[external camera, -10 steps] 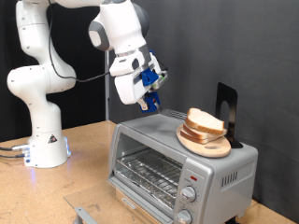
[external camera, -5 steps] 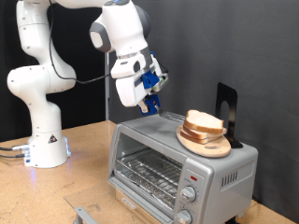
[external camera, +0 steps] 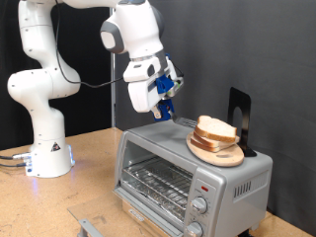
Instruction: Make a piece of toast with the oven
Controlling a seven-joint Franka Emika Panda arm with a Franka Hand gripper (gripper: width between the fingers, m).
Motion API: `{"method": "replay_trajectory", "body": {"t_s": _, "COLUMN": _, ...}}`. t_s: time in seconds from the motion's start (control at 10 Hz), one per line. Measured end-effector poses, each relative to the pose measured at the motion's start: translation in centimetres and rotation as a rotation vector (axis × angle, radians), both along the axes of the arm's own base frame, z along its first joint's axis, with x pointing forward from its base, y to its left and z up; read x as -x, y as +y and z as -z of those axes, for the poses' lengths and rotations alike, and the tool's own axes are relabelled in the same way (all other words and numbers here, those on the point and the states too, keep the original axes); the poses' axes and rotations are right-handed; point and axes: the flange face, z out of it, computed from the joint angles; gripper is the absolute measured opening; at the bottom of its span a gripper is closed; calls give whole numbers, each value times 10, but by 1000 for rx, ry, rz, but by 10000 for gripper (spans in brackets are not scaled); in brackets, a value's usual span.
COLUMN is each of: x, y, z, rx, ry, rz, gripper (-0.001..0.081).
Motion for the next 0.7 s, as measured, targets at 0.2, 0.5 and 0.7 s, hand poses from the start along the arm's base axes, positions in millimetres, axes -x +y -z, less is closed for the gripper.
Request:
{"method": "replay_trajectory", "body": {"t_s": 0.2, "x": -12, "y": 4, "z": -1, "rx": 6, "ry": 8, "rz": 28, "gripper": 386}}
{"method": "replay_trajectory", "body": {"t_s": 0.5, "x": -32, "y": 7, "z": 1, "rx": 22, "ry": 15, "rz": 56, "gripper": 386}}
{"method": "replay_trajectory", "body": {"t_s": 0.7, "x": -45, "y": 7, "z": 4, "rx": 29, "ry": 17, "rz": 67, "gripper": 386}}
